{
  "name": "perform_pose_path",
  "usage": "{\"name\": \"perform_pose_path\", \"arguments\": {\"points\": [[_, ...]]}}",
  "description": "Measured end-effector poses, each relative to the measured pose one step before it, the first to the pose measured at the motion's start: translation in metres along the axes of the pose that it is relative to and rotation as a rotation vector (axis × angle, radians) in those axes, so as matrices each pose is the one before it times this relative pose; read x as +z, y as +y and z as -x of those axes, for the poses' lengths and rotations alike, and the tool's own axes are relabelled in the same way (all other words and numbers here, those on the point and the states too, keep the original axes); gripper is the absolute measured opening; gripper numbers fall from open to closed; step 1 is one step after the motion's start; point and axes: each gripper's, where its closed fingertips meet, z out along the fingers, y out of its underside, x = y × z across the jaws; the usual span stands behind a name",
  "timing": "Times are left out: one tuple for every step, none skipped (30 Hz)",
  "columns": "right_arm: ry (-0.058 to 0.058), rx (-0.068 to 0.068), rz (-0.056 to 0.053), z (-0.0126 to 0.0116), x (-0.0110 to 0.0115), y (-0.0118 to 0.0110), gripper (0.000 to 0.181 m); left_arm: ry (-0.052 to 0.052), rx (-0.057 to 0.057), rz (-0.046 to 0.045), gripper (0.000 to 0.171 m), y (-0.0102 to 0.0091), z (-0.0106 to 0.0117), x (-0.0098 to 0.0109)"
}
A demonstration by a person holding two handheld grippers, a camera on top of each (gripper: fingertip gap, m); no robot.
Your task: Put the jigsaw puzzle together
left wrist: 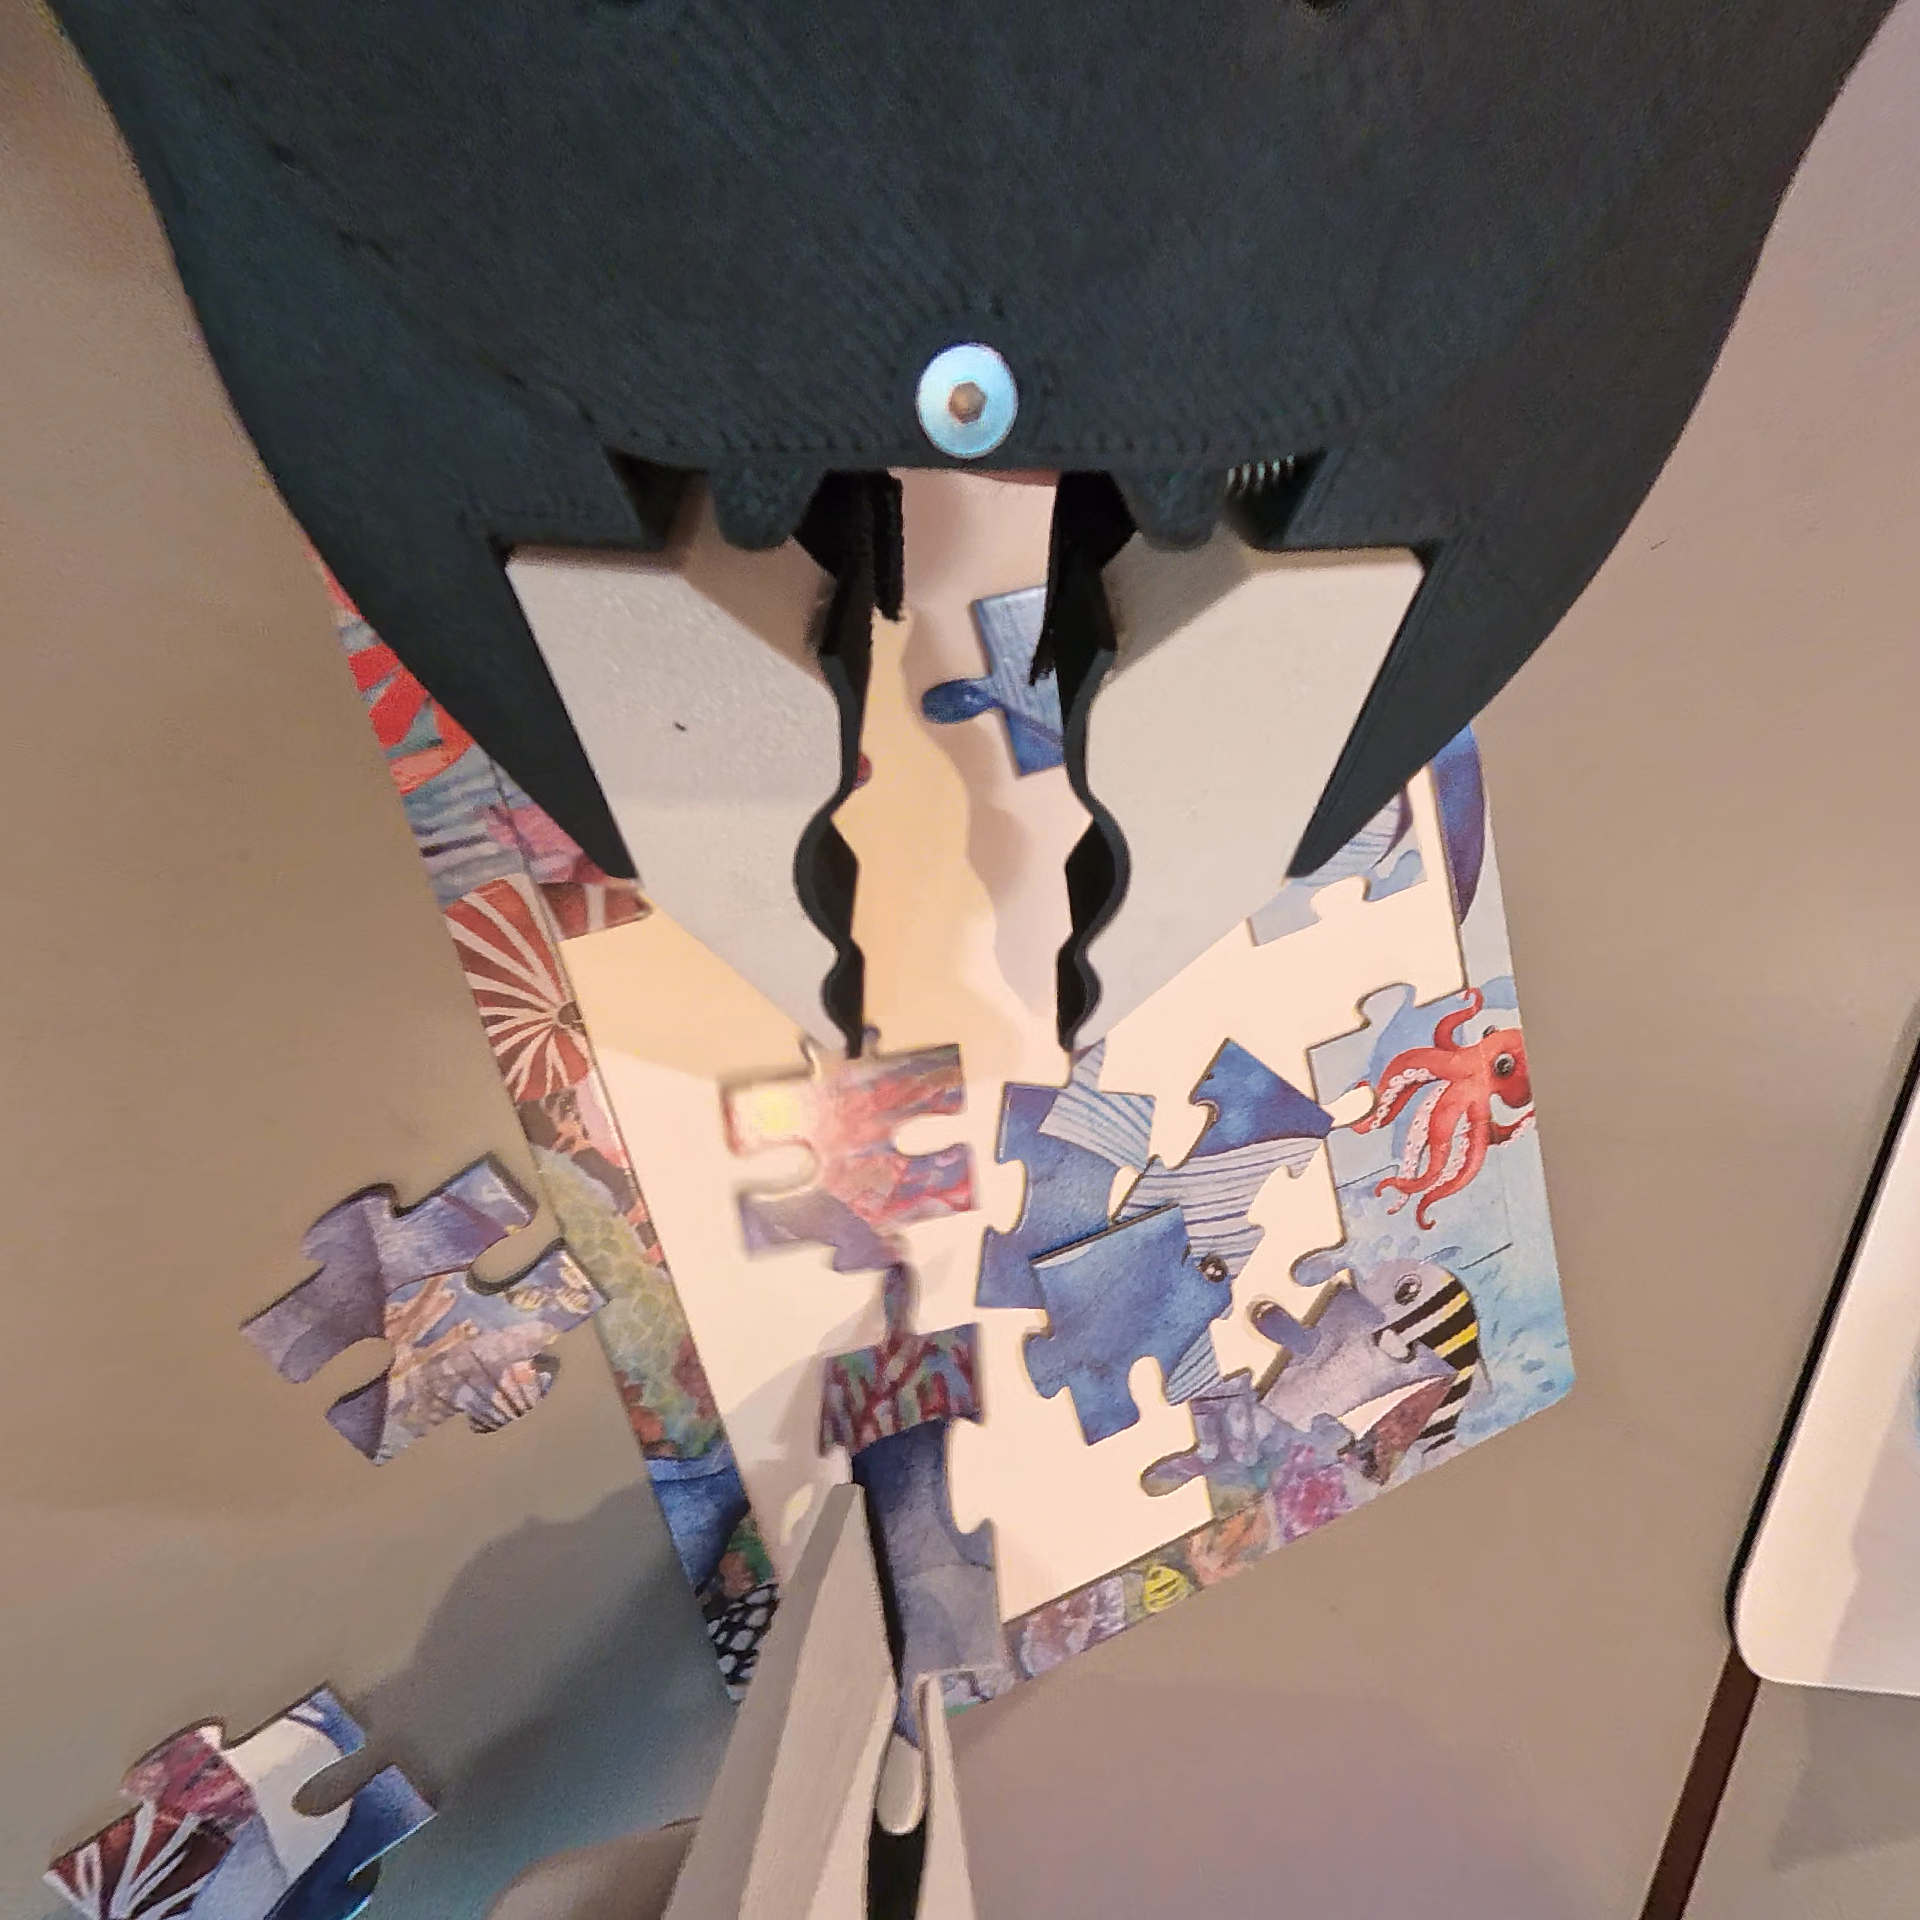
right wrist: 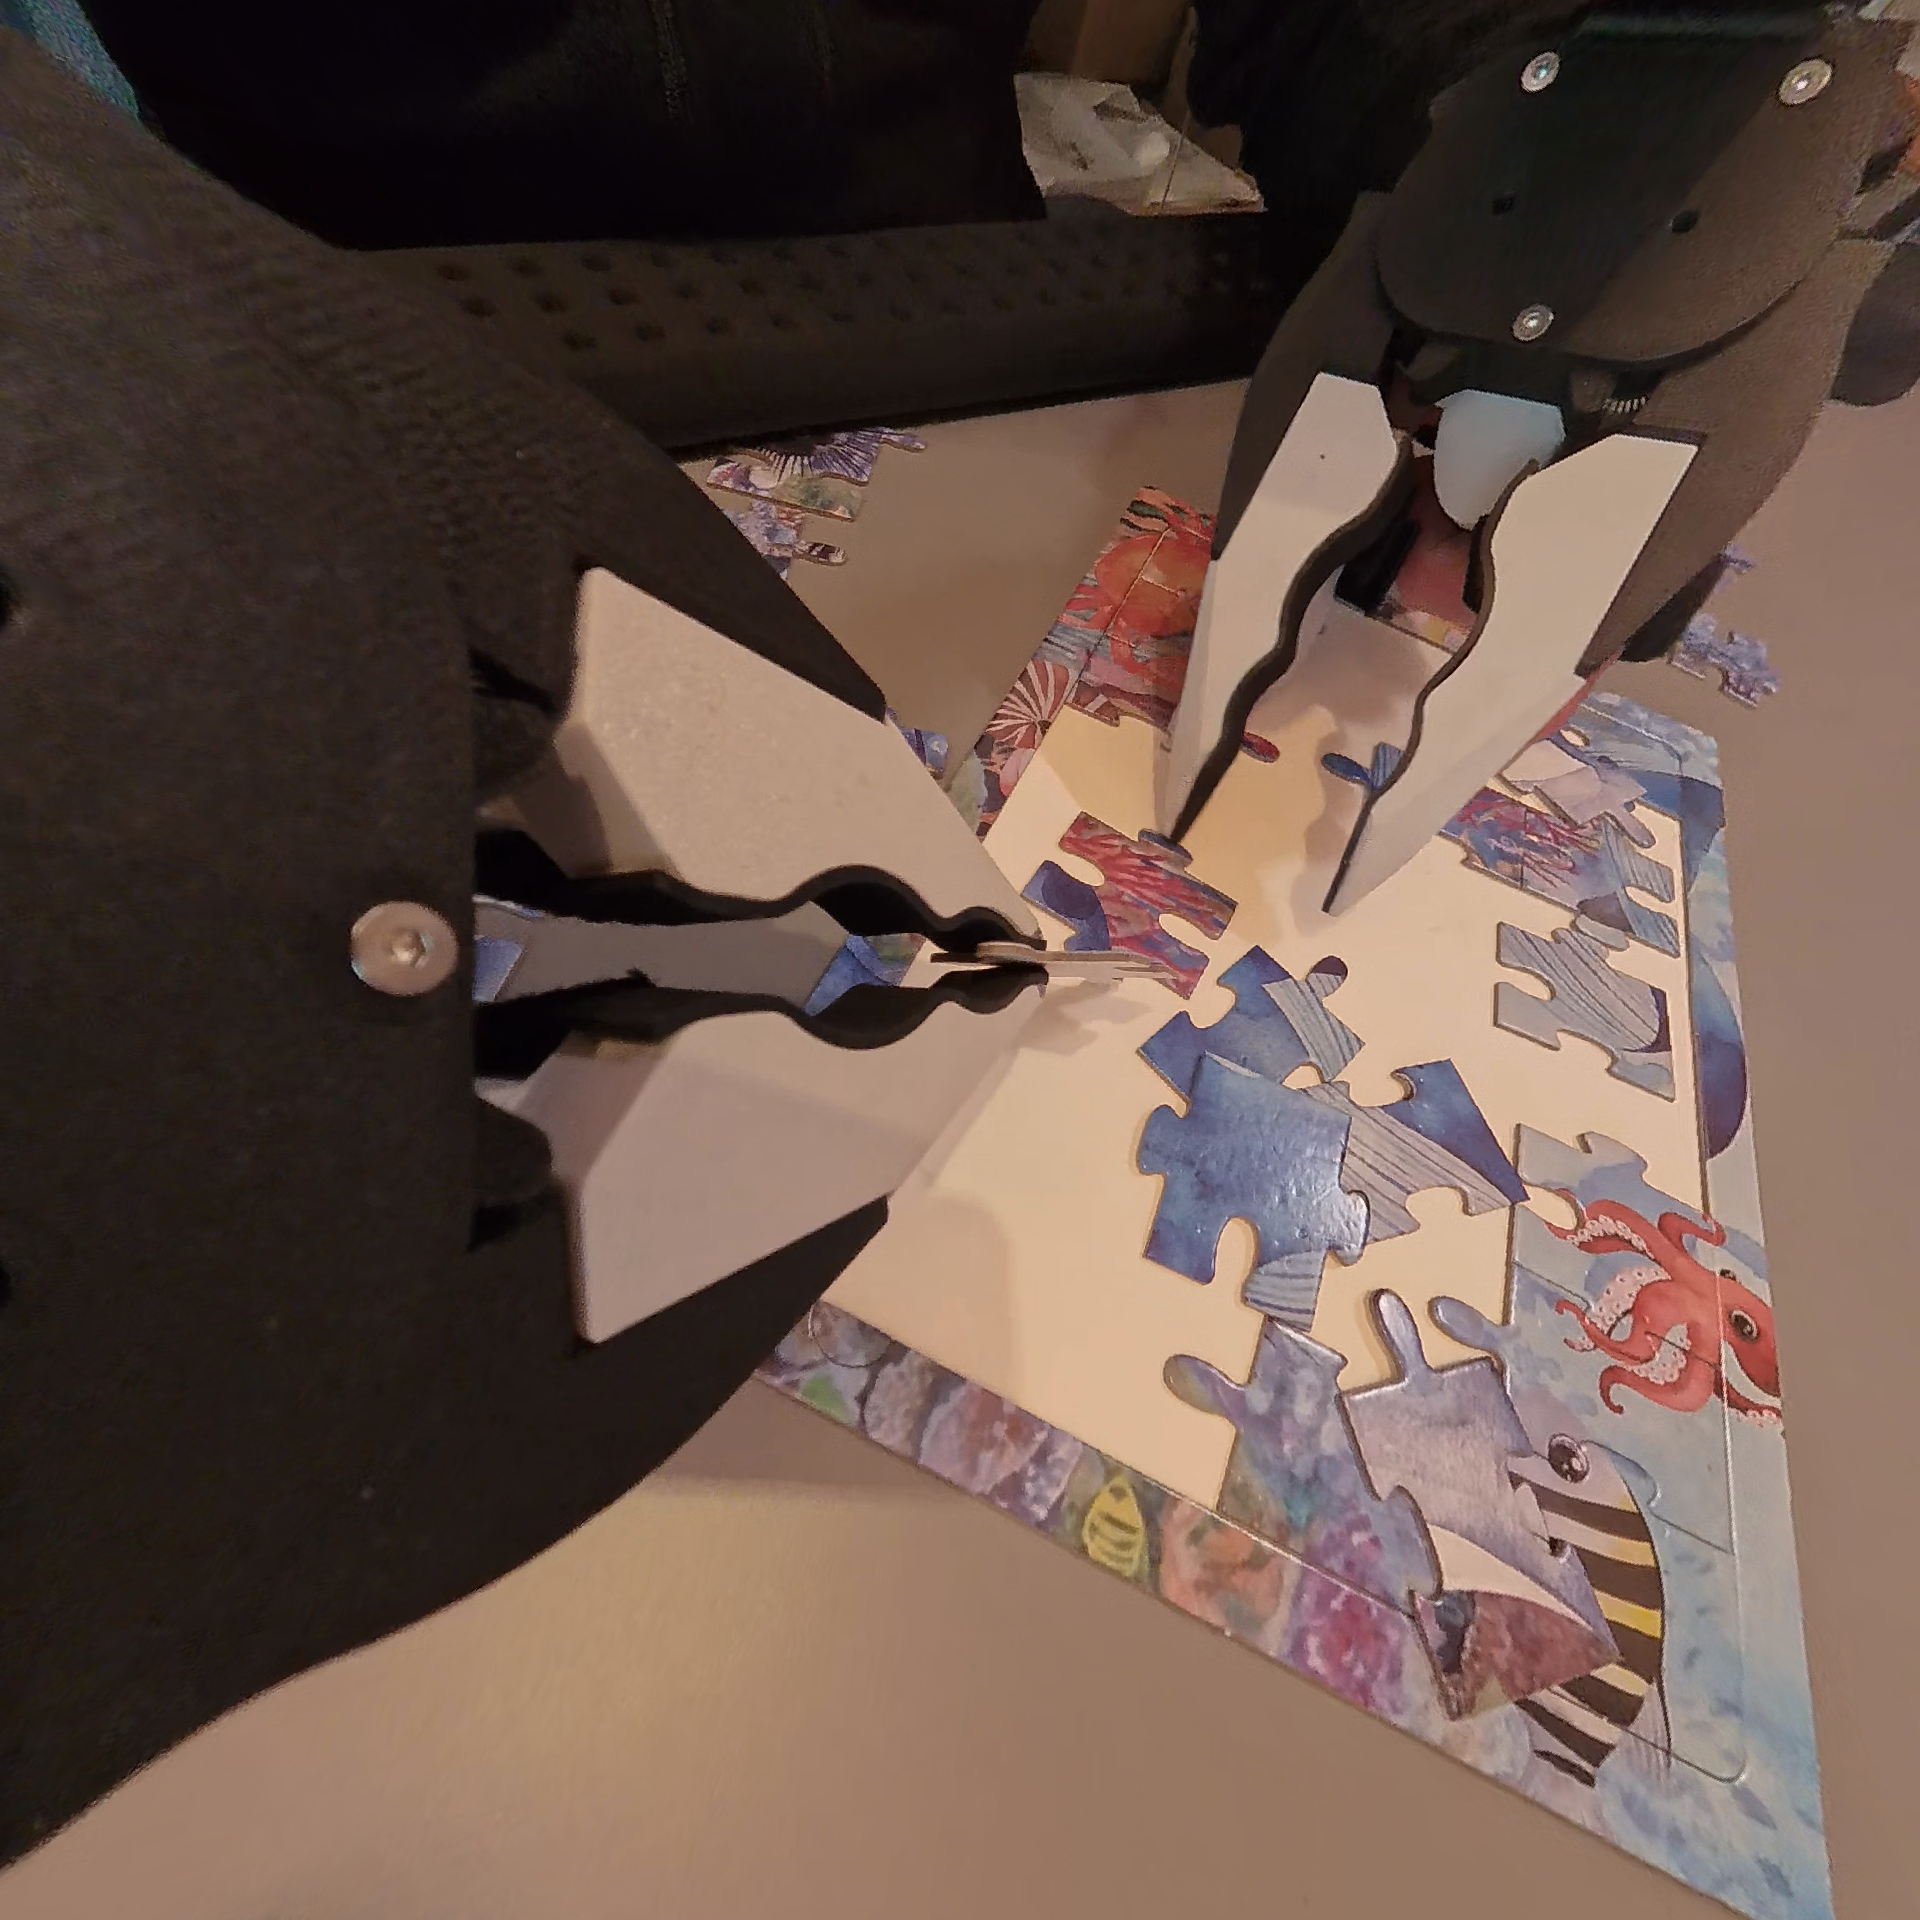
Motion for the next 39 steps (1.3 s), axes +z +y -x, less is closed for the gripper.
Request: {"name": "perform_pose_path", "arguments": {"points": [[-0.0200, -0.0040, 0.0083, 0.00401, 0.00113, 0.00109, 0.000, -0.0056, 0.0034, 0.00653, 0.030, 0.00176, 0.00249, -0.00090], [-0.0208, -0.0062, 0.0075, 0.00478, 0.00194, 0.00075, 0.000, 0.0047, 0.0029, 0.01008, 0.029, 0.00241, 0.00065, -0.00060], [-0.0023, -0.0083, 0.0056, 0.00223, 0.00221, 0.00008, 0.000, 0.0069, -0.0023, 0.00579, 0.029, 0.00162, 0.00029, -0.00055], [-0.0083, -0.0080, 0.0123, 0.00323, 0.00262, 0.00122, 0.000, 0.0044, 0.0014, 0.00926, 0.030, 0.00216, 0.00019, -0.00005], [-0.0157, -0.0099, 0.0172, 0.00435, 0.00297, 0.00215, 0.000, -0.0053, 0.0053, 0.00310, 0.030, 0.00131, 0.00126, -0.00032], [-0.0271, -0.0074, 0.0178, 0.00591, 0.00262, 0.00269, 0.000, -0.0087, 0.0004, 0.00375, 0.030, 0.00097, 0.00197, -0.00036], [-0.0369, -0.0076, 0.0201, 0.00726, 0.00237, 0.00297, 0.000, -0.0027, 0.0029, 0.00197, 0.030, 0.00096, 0.00097, -0.00012], [-0.0112, -0.0142, 0.0074, 0.00351, 0.00150, 0.00061, 0.000, 0.0014, 0.0008, 0.00419, 0.029, 0.00116, 0.00061, -0.00058], [0.0049, -0.0039, -0.0053, 0.00046, 0.00024, -0.00170, 0.000, 0.0023, -0.0009, 0.00099, 0.029, 0.00093, 0.00083, -0.00112], [0.0064, -0.0013, -0.0122, -0.00047, -0.00087, -0.00253, 0.000, 0.0023, -0.0072, -0.00083, 0.029, 0.00053, 0.00123, -0.00137], [0.0197, -0.0053, -0.0197, -0.00282, -0.00214, -0.00354, 0.000, 0.0080, -0.0089, -0.00186, 0.029, 0.00040, 0.00022, -0.00111], [0.0192, 0.0060, -0.0197, -0.00380, -0.00282, -0.00306, 0.000, 0.0065, -0.0080, -0.00590, 0.029, -0.00055, -0.00020, -0.00080], [0.0175, 0.0095, -0.0200, -0.00433, -0.00285, -0.00274, 0.000, 0.0013, -0.0047, -0.00556, 0.028, -0.00078, 0.00002, -0.00021], [0.0214, 0.0087, -0.0202, -0.00508, -0.00261, -0.00262, 0.000, 0.0027, 0.0006, -0.00058, 0.027, -0.00028, -0.00125, 0.00081], [0.0238, 0.0098, -0.0171, -0.00562, -0.00181, -0.00223, 0.000, -0.0040, 0.0040, -0.00085, 0.027, -0.00066, -0.00099, 0.00158], [0.0134, 0.0068, -0.0098, -0.00362, -0.00077, -0.00124, 0.000, -0.0081, 0.0066, 0.00117, 0.027, -0.00044, -0.00059, 0.00187], [0.0066, 0.0020, -0.0041, -0.00175, 0.00046, -0.00037, 0.000, -0.0102, 0.0061, 0.00016, 0.027, -0.00064, -0.00026, 0.00172], [0.0096, -0.0025, -0.0039, -0.00158, 0.00099, -0.00079, 0.000, -0.0060, 0.0017, -0.00738, 0.027, -0.00181, -0.00049, 0.00112], [0.0059, -0.0043, -0.0025, -0.00054, 0.00145, -0.00078, 0.000, -0.0064, -0.0026, -0.00425, 0.027, -0.00130, 0.00016, 0.00077], [-0.0040, -0.0069, 0.0006, 0.00146, 0.00171, -0.00037, 0.000, -0.0069, -0.0013, -0.00550, 0.028, -0.00130, 0.00041, 0.00101], [-0.0021, -0.0063, 0.0042, 0.00107, 0.00179, 0.00033, 0.000, -0.0058, -0.0002, -0.00682, 0.028, -0.00136, 0.00035, 0.00089], [-0.0025, -0.0034, 0.0076, 0.00086, 0.00167, 0.00096, 0.000, -0.0057, -0.0016, -0.00631, 0.028, -0.00128, 0.00031, 0.00115], [-0.0047, -0.0021, 0.0076, 0.00079, 0.00136, 0.00120, 0.000, -0.0022, -0.0021, -0.00495, 0.028, -0.00135, 0.00004, 0.00110], [-0.0010, -0.0023, 0.0021, -0.00005, 0.00056, 0.00039, 0.000, -0.0033, 0.0024, -0.00562, 0.028, -0.00169, 0.00023, 0.00111], [-0.0039, 0.0036, 0.0008, 0.00000, 0.00002, 0.00026, 0.000, -0.0058, 0.0038, -0.00684, 0.030, -0.00195, 0.00073, 0.00129], [-0.0069, 0.0044, -0.0006, 0.00013, -0.00046, 0.00018, 0.000, -0.0021, 0.0001, -0.00629, 0.030, -0.00215, 0.00028, 0.00178], [-0.0074, 0.0034, 0.0002, 0.00043, -0.00076, 0.00025, 0.000, -0.0010, 0.0031, -0.00601, 0.030, -0.00228, 0.00032, 0.00191], [-0.0039, 0.0023, -0.0012, 0.00008, -0.00112, 0.00000, 0.000, -0.0054, 0.0083, -0.00534, 0.031, -0.00220, 0.00101, 0.00176], [-0.0050, 0.0029, -0.0008, 0.00032, -0.00143, -0.00013, 0.000, -0.0111, 0.0101, -0.00438, 0.032, -0.00185, 0.00200, 0.00167], [-0.0097, 0.0023, 0.0028, 0.00097, -0.00162, 0.00049, 0.000, -0.0068, 0.0135, -0.00447, 0.034, -0.00137, 0.00157, 0.00136], [-0.0184, 0.0009, 0.0045, 0.00223, -0.00167, 0.00090, 0.000, -0.0033, 0.0129, -0.00606, 0.036, -0.00130, 0.00164, 0.00080], [-0.0252, 0.0032, 0.0132, 0.00308, -0.00129, 0.00205, 0.000, -0.0003, 0.0087, -0.00597, 0.037, -0.00115, 0.00150, 0.00069], [-0.0263, 0.0006, 0.0183, 0.00311, -0.00106, 0.00244, 0.000, 0.0079, 0.0129, -0.01010, 0.038, -0.00145, 0.00004, 0.00086], [-0.0138, -0.0049, 0.0085, 0.00111, -0.00107, -0.00023, 0.000, 0.0011, 0.0113, -0.00429, 0.038, -0.00032, 0.00094, 0.00120], [-0.0059, 0.0019, -0.0016, -0.00068, -0.00135, -0.00302, 0.000, -0.0004, 0.0010, -0.00079, 0.038, -0.00029, 0.00107, 0.00115], [-0.0069, 0.0049, 0.0025, -0.00074, -0.00137, -0.00386, 0.000, 0.0018, -0.0001, 0.00048, 0.038, -0.00044, 0.00050, 0.00038], [-0.0071, -0.0038, 0.0123, -0.00011, -0.00134, -0.00343, 0.000, -0.0057, 0.0094, 0.00449, 0.040, 0.00032, 0.00155, -0.00072], [-0.0122, -0.0051, 0.0221, 0.00079, -0.00106, -0.00309, 0.000, -0.0099, 0.0125, 0.00647, 0.040, 0.00109, 0.00244, -0.00185], [-0.0195, -0.0041, 0.0288, 0.00148, -0.00072, -0.00277, 0.000, 0.0002, 0.0027, -0.00256, 0.040, 0.00046, 0.00178, -0.00239]]}}
